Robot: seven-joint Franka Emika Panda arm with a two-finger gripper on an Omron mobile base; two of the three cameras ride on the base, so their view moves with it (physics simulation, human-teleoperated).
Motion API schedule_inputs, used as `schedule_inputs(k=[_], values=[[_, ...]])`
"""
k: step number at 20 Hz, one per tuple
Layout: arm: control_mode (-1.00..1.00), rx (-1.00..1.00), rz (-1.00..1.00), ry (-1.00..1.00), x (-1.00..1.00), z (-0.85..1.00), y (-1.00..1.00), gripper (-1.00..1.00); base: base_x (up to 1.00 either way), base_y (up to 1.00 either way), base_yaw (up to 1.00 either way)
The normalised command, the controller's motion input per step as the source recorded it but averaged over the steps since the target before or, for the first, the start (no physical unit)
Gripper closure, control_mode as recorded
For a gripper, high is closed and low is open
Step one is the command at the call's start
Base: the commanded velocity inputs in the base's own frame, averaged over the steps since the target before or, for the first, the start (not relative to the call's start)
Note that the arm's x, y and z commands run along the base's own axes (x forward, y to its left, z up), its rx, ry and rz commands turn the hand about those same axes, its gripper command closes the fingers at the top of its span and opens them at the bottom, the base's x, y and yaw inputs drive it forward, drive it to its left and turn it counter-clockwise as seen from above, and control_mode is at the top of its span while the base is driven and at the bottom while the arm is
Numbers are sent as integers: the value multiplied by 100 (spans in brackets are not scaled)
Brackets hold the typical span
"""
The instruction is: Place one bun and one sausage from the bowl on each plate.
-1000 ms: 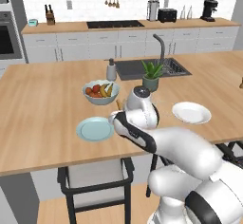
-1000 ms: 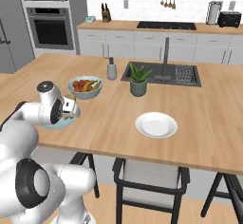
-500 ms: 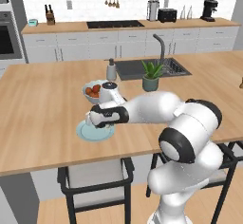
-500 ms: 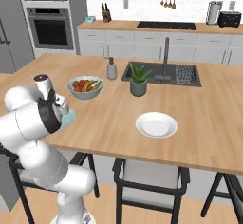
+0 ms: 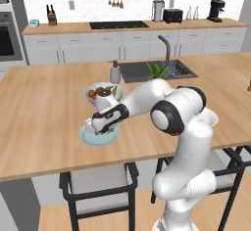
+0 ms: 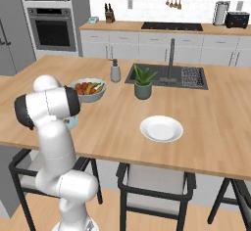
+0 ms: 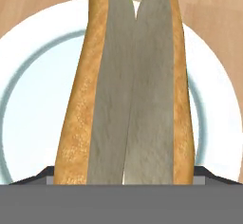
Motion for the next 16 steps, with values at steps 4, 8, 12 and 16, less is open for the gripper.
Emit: schedule_inputs(k=[4,8,12,16], values=[[-100,-1,0,0,16,-2,0,-100,0,0,0],[-100,0,0,-6,-33,20,0,-100,0,0,0],[-100,0,0,-11,-53,43,0,-100,0,0,0],[-100,0,0,-20,-100,82,-50,-100,0,0,0]])
